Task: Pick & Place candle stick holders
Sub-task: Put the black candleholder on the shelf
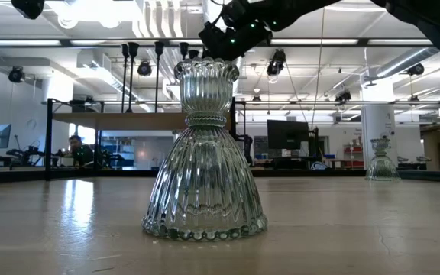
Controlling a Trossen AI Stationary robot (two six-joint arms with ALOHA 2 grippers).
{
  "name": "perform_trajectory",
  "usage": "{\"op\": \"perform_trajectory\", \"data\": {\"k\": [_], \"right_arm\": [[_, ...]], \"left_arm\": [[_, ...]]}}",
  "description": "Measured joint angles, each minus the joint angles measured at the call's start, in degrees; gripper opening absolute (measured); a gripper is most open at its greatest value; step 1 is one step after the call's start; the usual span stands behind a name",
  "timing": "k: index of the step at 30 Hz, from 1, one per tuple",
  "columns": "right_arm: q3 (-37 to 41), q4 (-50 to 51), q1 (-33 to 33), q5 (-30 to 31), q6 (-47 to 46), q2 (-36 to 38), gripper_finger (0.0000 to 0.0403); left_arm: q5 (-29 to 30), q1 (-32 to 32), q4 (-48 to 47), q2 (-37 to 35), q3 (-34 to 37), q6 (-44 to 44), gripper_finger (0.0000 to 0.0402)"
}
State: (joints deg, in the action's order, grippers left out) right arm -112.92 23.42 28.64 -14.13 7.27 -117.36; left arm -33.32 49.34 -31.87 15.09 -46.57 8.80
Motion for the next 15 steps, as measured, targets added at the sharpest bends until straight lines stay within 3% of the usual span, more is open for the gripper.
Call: {"op": "perform_trajectory", "data": {"k": [15], "right_arm": [[2.8,-3.9,0.8,0.0,-2.4,0.2,0.0011]], "left_arm": [[0.0,0.0,0.3,0.0,0.0,0.2,0.0204]]}}
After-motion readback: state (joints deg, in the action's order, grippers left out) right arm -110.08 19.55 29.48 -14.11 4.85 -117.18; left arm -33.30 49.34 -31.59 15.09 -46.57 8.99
